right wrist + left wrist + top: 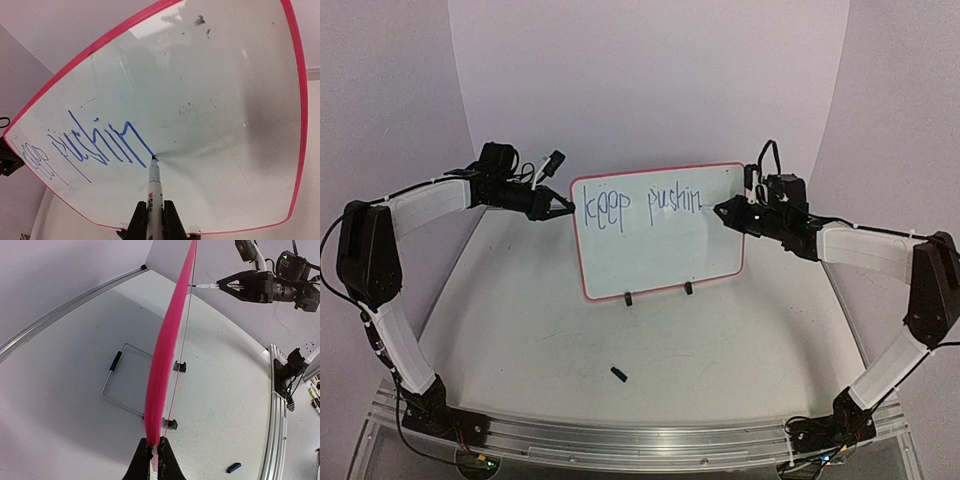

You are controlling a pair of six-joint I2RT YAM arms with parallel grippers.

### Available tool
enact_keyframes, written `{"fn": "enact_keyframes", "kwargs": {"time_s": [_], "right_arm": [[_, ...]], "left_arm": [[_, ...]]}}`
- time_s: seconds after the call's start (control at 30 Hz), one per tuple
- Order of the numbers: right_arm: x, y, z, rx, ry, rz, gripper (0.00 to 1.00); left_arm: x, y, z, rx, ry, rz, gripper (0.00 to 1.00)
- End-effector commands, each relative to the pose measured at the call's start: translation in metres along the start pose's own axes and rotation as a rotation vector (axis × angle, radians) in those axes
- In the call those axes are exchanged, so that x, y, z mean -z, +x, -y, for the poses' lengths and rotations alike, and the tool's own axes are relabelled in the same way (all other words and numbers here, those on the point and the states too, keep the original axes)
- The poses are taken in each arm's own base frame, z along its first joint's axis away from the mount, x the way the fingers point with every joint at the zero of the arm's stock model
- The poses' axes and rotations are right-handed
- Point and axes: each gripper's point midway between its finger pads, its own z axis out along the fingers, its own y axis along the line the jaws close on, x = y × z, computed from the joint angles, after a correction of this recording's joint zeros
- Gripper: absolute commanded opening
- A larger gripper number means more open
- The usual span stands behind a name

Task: Write a sentence on the whiteboard
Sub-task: Write a sentence on the whiteboard stand.

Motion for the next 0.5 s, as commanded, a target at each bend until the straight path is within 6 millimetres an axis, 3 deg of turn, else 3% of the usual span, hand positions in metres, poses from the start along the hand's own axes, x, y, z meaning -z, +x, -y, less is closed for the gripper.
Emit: {"fn": "enact_keyframes", "kwargs": {"time_s": [0.0, 0.47], "right_arm": [[0.028, -0.038, -0.024, 0.012, -0.059, 0.105, 0.0], [0.022, -0.045, -0.012, -0.006, -0.042, 0.111, 0.0]], "left_arm": [[-0.001, 0.003, 0.016, -0.001, 0.013, -0.04, 0.0], [-0.001, 0.003, 0.015, -0.002, 0.008, -0.042, 0.0]]}}
